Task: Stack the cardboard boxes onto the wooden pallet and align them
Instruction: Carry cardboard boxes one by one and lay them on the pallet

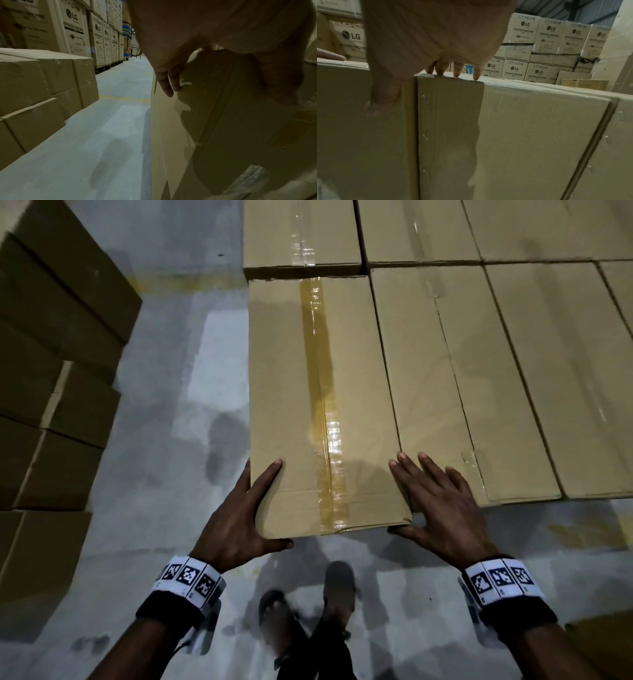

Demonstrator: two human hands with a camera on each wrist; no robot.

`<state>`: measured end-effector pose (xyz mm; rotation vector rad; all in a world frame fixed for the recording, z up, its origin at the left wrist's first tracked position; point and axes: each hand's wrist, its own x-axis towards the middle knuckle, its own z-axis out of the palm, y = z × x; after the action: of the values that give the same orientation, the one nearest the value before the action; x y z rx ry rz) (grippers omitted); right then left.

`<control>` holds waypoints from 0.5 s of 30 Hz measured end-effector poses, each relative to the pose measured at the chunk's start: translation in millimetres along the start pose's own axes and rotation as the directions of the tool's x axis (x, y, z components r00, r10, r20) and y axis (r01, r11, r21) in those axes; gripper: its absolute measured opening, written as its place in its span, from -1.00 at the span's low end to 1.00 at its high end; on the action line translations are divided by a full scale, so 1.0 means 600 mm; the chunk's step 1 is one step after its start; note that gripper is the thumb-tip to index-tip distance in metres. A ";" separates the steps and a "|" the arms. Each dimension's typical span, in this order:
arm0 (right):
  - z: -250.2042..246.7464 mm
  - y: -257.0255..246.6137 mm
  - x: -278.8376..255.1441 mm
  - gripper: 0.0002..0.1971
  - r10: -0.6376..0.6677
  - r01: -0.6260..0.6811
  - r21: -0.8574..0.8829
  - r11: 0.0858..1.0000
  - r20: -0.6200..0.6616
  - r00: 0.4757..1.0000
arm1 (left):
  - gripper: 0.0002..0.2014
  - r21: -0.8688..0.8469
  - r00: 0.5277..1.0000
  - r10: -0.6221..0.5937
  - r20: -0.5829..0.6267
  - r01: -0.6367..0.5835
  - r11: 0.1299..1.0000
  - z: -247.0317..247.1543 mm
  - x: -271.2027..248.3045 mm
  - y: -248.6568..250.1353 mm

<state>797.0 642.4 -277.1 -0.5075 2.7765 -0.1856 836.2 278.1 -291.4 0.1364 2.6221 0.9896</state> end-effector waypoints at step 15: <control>-0.009 0.009 0.037 0.21 -0.020 0.020 -0.049 0.999 -0.006 1.000 | 0.37 0.007 1.000 -0.006 -0.001 0.006 1.000 -0.014 0.033 -0.005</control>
<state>773.9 639.6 -278.9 -0.5483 2.7889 -0.1246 814.7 274.6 -293.0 0.1290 2.6260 0.9782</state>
